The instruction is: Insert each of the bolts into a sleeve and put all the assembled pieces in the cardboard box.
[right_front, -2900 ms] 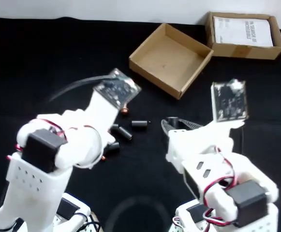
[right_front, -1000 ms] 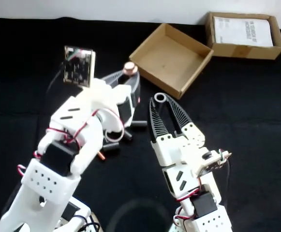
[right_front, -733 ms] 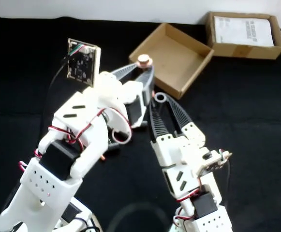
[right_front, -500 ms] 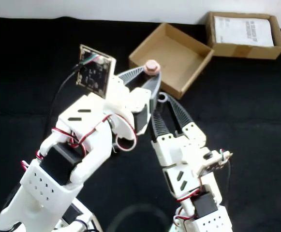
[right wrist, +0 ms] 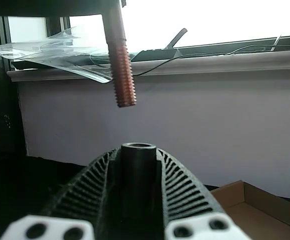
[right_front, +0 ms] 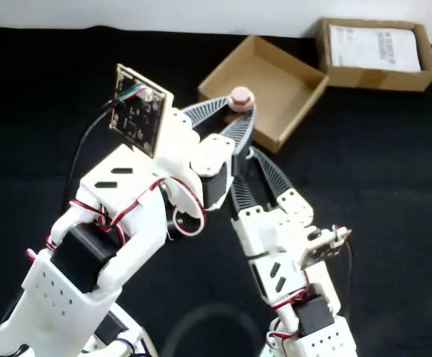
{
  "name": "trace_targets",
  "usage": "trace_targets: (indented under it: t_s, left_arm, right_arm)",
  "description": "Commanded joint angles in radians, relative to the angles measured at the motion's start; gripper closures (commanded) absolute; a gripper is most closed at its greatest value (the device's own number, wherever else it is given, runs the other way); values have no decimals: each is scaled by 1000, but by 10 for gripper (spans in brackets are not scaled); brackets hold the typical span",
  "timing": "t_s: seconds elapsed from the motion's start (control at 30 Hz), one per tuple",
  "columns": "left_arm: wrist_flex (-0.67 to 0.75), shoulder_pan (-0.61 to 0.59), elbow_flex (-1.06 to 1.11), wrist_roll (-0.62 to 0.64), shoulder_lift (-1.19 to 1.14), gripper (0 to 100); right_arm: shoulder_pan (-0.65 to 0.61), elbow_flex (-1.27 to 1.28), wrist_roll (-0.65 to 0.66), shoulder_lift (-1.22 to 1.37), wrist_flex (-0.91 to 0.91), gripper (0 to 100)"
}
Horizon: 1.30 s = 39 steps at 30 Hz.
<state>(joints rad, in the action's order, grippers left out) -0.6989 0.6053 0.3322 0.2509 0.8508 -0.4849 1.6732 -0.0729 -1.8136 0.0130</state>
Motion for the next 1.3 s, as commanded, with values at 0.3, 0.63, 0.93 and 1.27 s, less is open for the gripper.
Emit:
trace_targets:
  t_s: [0.3,0.63,0.93,1.27]
  left_arm:
    - [8,12,54,-11,-2,990]
    - [92,8,191,-11,-2,989]
    - [152,7,196,-58,-21,989]
    - [212,7,189,-58,-104,989]
  right_arm:
    - [-2,134,9,-18,-1,992]
    - [-1,117,9,-19,1,992]
    - [-1,117,9,-19,1,992]
    - [1,114,9,-19,1,992]
